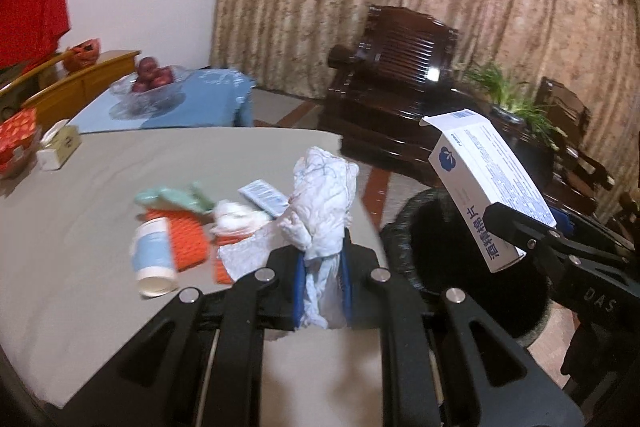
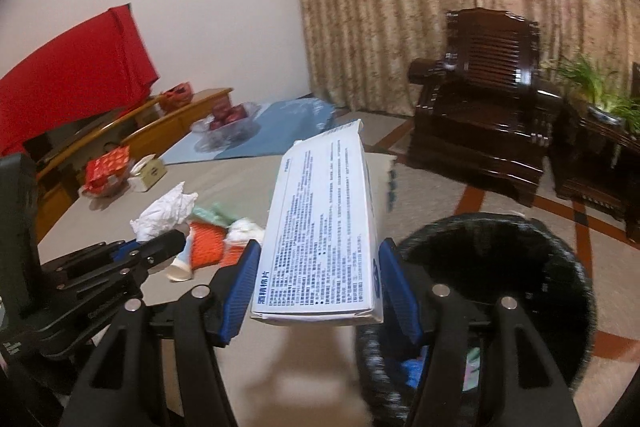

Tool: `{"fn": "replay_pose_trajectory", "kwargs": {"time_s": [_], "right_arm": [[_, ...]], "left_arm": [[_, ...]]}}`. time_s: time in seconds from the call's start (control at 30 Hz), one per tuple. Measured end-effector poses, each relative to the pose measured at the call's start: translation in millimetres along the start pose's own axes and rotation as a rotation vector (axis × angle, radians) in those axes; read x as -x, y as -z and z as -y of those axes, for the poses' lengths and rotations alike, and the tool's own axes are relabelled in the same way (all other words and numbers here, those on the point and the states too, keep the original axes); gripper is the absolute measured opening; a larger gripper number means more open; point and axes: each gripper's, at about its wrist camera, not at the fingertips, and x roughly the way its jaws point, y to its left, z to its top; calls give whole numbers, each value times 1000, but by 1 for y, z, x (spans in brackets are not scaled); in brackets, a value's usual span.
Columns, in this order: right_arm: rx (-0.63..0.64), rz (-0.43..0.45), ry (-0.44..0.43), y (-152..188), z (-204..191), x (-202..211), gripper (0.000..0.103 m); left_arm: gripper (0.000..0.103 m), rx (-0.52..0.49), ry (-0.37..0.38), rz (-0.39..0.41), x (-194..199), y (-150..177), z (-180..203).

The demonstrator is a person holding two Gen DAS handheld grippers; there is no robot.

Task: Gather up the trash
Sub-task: 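Carry the box and tissue over the black bin and open both grippers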

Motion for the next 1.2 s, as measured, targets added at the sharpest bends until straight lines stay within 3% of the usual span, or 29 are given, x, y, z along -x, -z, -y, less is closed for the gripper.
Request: {"fn": "replay_pose_trajectory", "kwargs": {"time_s": [0.6, 1.1, 1.2], "right_arm": [[-106, 5, 205, 18, 112, 31, 60], [-174, -71, 274, 45, 175, 14, 61], [-174, -97, 296, 51, 185, 7, 63]], "left_arm": [[14, -137, 236, -39, -70, -7, 120], [14, -194, 305, -103, -131, 9, 168], [23, -180, 330, -132, -142, 14, 172]]}}
